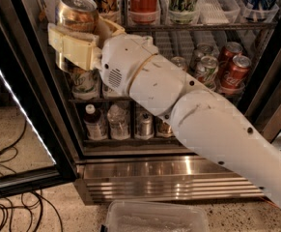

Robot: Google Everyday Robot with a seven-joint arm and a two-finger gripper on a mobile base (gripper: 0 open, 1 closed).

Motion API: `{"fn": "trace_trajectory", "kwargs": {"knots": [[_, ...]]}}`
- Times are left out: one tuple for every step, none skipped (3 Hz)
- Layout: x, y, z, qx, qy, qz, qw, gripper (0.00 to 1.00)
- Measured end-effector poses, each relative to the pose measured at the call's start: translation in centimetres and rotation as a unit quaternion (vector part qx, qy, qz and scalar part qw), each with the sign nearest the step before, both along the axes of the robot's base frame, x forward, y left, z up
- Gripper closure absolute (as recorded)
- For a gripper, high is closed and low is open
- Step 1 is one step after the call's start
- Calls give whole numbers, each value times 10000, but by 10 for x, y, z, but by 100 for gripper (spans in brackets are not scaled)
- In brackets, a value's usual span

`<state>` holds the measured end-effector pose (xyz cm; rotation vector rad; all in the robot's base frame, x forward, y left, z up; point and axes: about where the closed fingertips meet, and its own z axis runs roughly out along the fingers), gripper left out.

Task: Pick orange can from top shelf of fridge

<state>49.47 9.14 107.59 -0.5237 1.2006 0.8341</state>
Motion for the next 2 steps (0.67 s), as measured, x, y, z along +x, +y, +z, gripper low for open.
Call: {"fn": "trace_trajectory", "kwargs": {"knots": [[0,0,0,0,1,1,10000,100],[0,6,-12,-66,215,234,9995,100]]}}
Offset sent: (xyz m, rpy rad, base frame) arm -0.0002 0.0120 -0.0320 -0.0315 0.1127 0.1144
